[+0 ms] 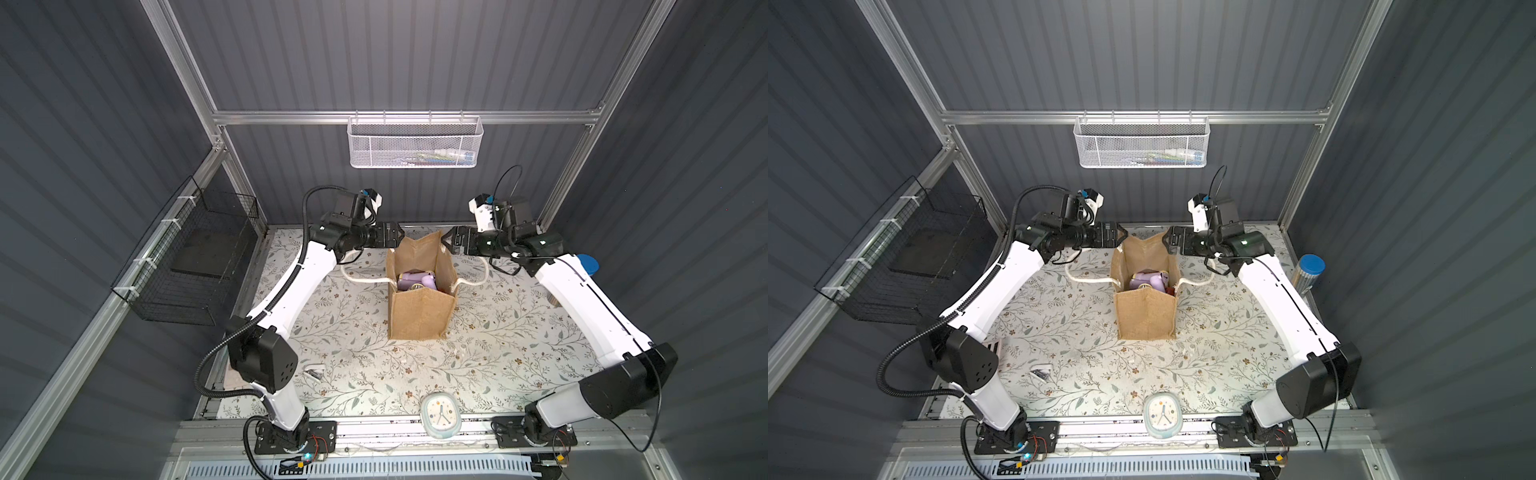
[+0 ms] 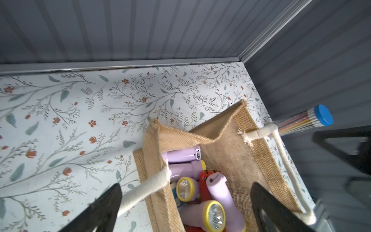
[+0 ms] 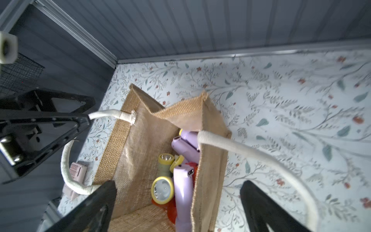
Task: Put the flashlights into the tote bags
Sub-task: Move the canvas bag to the center of the board, then reset both arms
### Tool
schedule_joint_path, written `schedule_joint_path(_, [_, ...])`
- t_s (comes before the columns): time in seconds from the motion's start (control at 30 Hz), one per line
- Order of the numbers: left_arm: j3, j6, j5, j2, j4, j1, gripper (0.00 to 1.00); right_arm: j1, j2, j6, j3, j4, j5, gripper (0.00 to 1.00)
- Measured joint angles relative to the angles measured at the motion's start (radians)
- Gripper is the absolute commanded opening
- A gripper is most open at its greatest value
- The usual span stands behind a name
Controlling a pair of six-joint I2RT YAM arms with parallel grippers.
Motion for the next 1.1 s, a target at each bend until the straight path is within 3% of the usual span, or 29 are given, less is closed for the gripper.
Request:
schedule_joint_path(0.4, [0.002, 0.038, -0.108, 0.014, 0.022, 0.191, 1.00, -0.130, -0.073, -0.096, -0.148, 0.112, 0.165, 0.99])
schedule_joint_path(0.67, [-0.030, 0.091, -0.232, 0.015, 0.083, 0.205, 1.00, -0.242, -0.084, -0.131, -0.324, 0.244, 0.262, 0.99])
schedule_joint_path(0.8, [-0.125, 0.092, -0.244, 0.015, 0.158, 0.244, 1.00, -0.297, -0.113, -0.139, -0.482, 0.358, 0.292, 0.99])
schedule_joint_path(1.1, [-0.425, 0.073, -0.235, -0.018, 0.289, 0.422, 1.00, -0.460, -0.207, -0.138, -0.742, 0.616, 0.269, 0.99])
